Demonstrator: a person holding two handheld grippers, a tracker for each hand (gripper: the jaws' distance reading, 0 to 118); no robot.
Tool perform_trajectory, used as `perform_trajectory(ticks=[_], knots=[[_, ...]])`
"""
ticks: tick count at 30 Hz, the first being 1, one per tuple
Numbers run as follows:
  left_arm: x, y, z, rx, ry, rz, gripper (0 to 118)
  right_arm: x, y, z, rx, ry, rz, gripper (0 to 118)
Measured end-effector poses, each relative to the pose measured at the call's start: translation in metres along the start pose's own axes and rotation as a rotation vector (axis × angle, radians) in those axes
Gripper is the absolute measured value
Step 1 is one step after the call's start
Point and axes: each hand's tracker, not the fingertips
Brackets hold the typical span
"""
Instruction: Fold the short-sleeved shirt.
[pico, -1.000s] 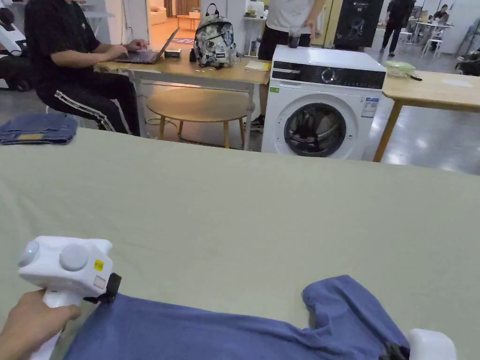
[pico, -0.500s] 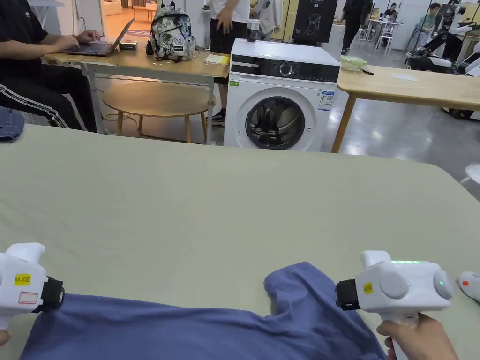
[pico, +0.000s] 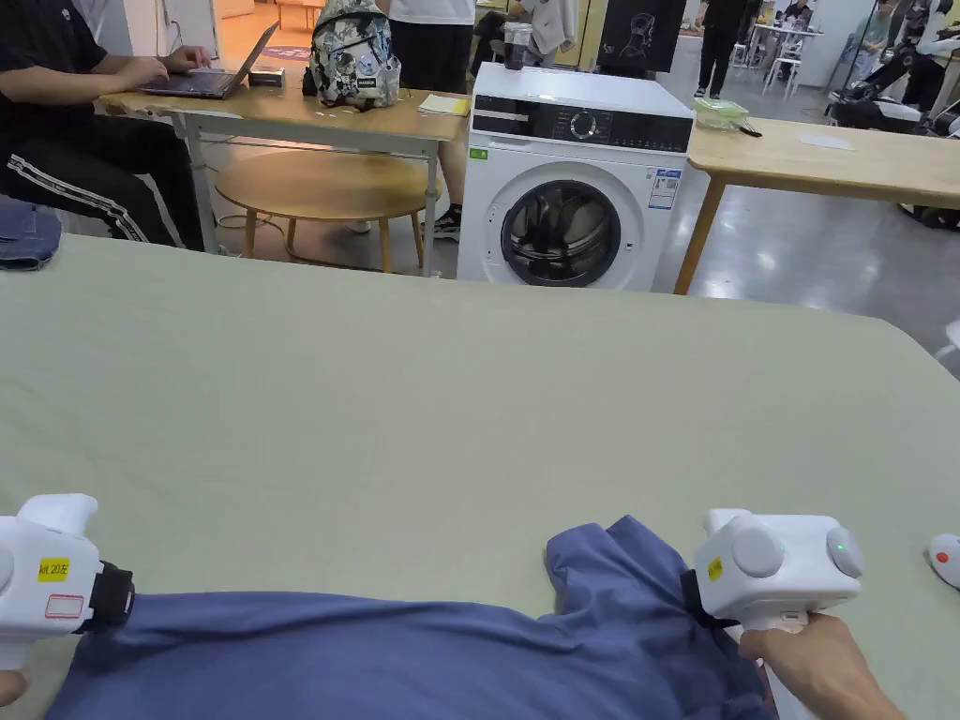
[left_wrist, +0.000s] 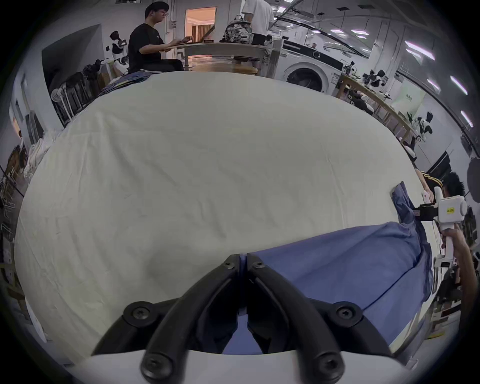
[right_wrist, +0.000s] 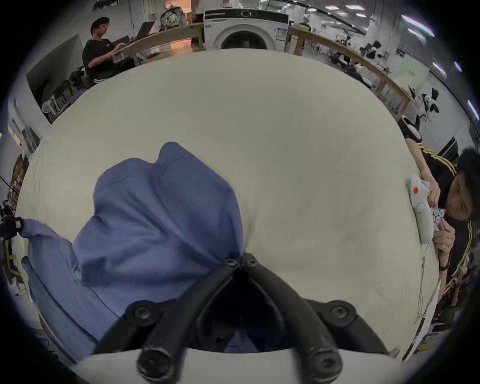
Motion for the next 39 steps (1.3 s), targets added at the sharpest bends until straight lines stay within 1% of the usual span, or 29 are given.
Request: perform_trajectory(ticks=[1, 2, 3, 6, 10, 15, 21, 22, 24, 27, 30, 32, 33, 34, 36, 37, 38, 39], knots=[[0.001, -0.001, 0.002, 0.001, -0.002, 0.003, 0, 0.002, -0.002, 0.005, 0.015, 0.010, -0.018, 0], [0.001, -0.002, 0.004, 0.003, -0.004, 0.004, 0, 0.003, -0.004, 0.011, 0.036, 0.026, -0.058, 0], [-0.003, -0.001, 0.004, 0.009, -0.005, 0.005, 0, 0.004, -0.007, 0.018, 0.053, 0.035, -0.073, 0], [-0.003, -0.002, 0.013, 0.024, -0.012, 0.006, 0, 0.005, -0.017, 0.045, 0.115, 0.047, -0.046, 0], [-0.006, -0.006, 0.032, 0.056, -0.028, 0.018, 0, 0.007, -0.035, 0.090, 0.199, 0.081, -0.065, 0], [-0.014, -0.017, 0.062, 0.106, -0.049, 0.020, 0, 0.020, -0.062, 0.143, 0.290, 0.081, -0.060, 0], [-0.026, -0.041, 0.106, 0.155, -0.068, 0.025, 0, 0.032, -0.105, 0.199, 0.335, 0.073, -0.063, 0], [-0.029, -0.046, 0.112, 0.160, -0.071, 0.025, 0, 0.039, -0.108, 0.196, 0.343, 0.074, -0.074, 0], [-0.034, -0.057, 0.122, 0.163, -0.084, 0.025, 0, 0.041, -0.125, 0.207, 0.351, 0.083, -0.069, 0], [-0.038, -0.077, 0.132, 0.153, -0.098, 0.030, 0, 0.035, -0.156, 0.225, 0.341, 0.079, -0.063, 0], [-0.040, -0.098, 0.133, 0.125, -0.101, 0.022, 0, 0.027, -0.182, 0.231, 0.294, 0.059, -0.039, 0], [-0.032, -0.116, 0.134, 0.071, -0.089, 0.001, 0, 0.025, -0.200, 0.229, 0.251, 0.050, -0.022, 0], [-0.032, -0.124, 0.132, 0.049, -0.086, -0.007, 0, 0.024, -0.209, 0.228, 0.227, 0.028, -0.012, 0], [-0.032, -0.131, 0.130, 0.026, -0.088, -0.013, 0, 0.022, -0.216, 0.225, 0.187, 0.013, 0.012, 0], [-0.038, -0.141, 0.122, -0.015, -0.081, -0.016, 0, 0.022, -0.231, 0.218, 0.146, 0.007, 0.008, 0], [-0.038, -0.146, 0.120, -0.027, -0.079, -0.020, 0, 0.021, -0.236, 0.215, 0.113, 0.000, 0.019, 0], [-0.038, -0.152, 0.117, -0.053, -0.076, -0.029, 0, 0.033, -0.238, 0.191, 0.098, -0.001, 0.024, 0], [-0.044, -0.155, 0.110, -0.072, -0.069, -0.032, 0, 0.034, -0.244, 0.185, 0.072, -0.013, 0.027, 0]])
